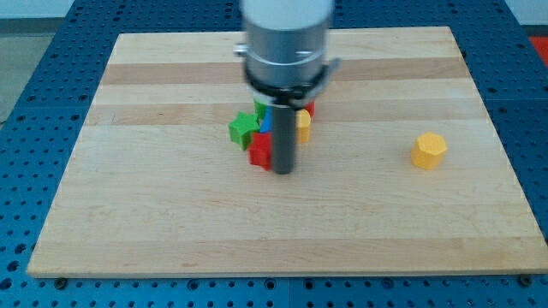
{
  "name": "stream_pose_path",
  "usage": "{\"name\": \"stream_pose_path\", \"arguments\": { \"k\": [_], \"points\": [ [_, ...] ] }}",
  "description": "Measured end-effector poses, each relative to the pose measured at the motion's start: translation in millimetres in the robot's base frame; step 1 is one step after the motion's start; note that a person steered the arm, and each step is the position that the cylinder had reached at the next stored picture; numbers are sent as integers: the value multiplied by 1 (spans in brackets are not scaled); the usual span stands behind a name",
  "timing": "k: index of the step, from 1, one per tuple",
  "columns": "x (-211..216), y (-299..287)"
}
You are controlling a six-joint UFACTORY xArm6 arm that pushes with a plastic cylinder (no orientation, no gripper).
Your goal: Push the yellow hexagon closer to the red circle
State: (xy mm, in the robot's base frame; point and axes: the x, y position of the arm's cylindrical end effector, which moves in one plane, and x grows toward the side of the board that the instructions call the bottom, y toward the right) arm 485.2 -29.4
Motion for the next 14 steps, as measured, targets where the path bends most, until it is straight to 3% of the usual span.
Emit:
{"name": "stream_pose_path", "arguments": {
  "k": [1,5,6,8,9,10,11,12,13,14],
  "points": [
    [0,-45],
    [-48,-38],
    [-16,-4],
    [41,161],
    [31,244],
    [-2,256],
    [-27,206],
    [-25,146],
    [13,148],
    [-2,111]
  ]
}}
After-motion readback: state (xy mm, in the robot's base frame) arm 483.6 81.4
